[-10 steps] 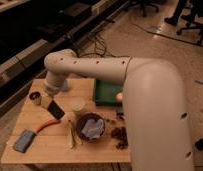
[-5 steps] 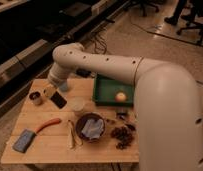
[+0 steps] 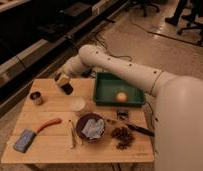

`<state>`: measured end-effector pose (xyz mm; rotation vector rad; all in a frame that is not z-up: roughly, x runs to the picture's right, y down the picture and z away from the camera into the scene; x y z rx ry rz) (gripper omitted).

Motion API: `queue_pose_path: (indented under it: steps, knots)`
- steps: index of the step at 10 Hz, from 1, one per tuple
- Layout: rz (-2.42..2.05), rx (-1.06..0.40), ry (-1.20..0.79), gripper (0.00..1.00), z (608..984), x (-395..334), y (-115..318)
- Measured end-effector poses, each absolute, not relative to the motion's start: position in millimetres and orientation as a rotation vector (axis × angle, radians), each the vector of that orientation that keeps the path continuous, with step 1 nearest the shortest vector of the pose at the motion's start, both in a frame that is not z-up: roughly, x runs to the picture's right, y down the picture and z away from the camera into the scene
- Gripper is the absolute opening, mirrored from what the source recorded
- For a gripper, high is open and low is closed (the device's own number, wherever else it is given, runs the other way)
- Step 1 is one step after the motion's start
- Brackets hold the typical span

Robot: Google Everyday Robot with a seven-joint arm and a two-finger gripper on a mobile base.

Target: Place eraser in plastic cup

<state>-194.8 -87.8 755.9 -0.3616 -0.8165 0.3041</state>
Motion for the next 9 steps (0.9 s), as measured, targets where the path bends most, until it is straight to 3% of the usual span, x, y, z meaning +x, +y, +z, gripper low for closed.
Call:
queue_pose_path:
  steps: [3, 9]
  knots:
    - [0.322, -0.263, -0.874, 0.0, 779, -176, -111]
    - [0.31, -0.252, -0.909, 0.0, 839, -193, -149]
